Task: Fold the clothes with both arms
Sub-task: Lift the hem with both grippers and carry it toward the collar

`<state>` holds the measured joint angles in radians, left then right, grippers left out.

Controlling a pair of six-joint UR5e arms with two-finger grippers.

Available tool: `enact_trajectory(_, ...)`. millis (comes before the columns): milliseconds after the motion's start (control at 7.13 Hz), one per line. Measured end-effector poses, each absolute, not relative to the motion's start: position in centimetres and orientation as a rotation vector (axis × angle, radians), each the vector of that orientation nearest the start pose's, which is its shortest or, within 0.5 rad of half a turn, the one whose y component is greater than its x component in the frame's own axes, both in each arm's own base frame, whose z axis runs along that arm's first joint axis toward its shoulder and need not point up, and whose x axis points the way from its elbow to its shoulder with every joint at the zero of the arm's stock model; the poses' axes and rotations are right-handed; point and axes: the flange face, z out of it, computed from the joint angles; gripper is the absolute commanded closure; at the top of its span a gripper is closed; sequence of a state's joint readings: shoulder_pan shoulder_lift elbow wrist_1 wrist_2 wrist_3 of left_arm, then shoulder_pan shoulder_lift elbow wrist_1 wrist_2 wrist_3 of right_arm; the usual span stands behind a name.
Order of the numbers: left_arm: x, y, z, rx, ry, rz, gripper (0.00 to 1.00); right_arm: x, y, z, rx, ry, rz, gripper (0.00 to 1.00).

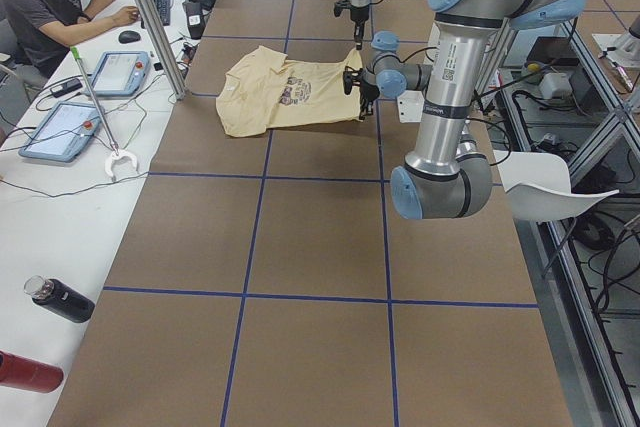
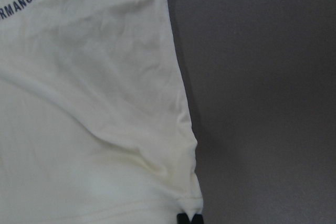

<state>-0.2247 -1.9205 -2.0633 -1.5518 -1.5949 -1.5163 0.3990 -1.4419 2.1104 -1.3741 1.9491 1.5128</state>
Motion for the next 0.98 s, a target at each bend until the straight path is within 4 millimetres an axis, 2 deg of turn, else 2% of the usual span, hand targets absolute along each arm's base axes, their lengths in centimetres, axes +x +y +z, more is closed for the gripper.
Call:
enact_trajectory(281, 50.6, -19.6, 25.3, 0.017, 0.787, -0.090, 1.00, -40.1, -25.3, 32.8, -0.226, -0.914, 0.100, 1.00)
enact_trajectory(561, 51.3, -15.7, 25.2, -0.026, 0.759, -0.038, 1.00, -39.9, -23.3, 32.7, -0.330, -0.915, 0.060, 1.00)
enact_trajectory(701, 51.2, -15.0, 25.1, -0.033, 0.751, -0.028, 1.00, -40.2, -22.8, 32.5, -0.351, -0.916, 0.050, 1.00)
enact_trajectory(842, 50.6, -15.6, 24.8, -0.028, 0.753, -0.036, 1.00, -40.3, -23.2, 32.3, -0.351, -0.923, 0.055, 1.00)
enact_trajectory(982, 49.7, -17.4, 24.3, -0.011, 0.761, -0.059, 1.00, -40.0, -24.9, 32.0, -0.331, -0.938, 0.082, 1.00)
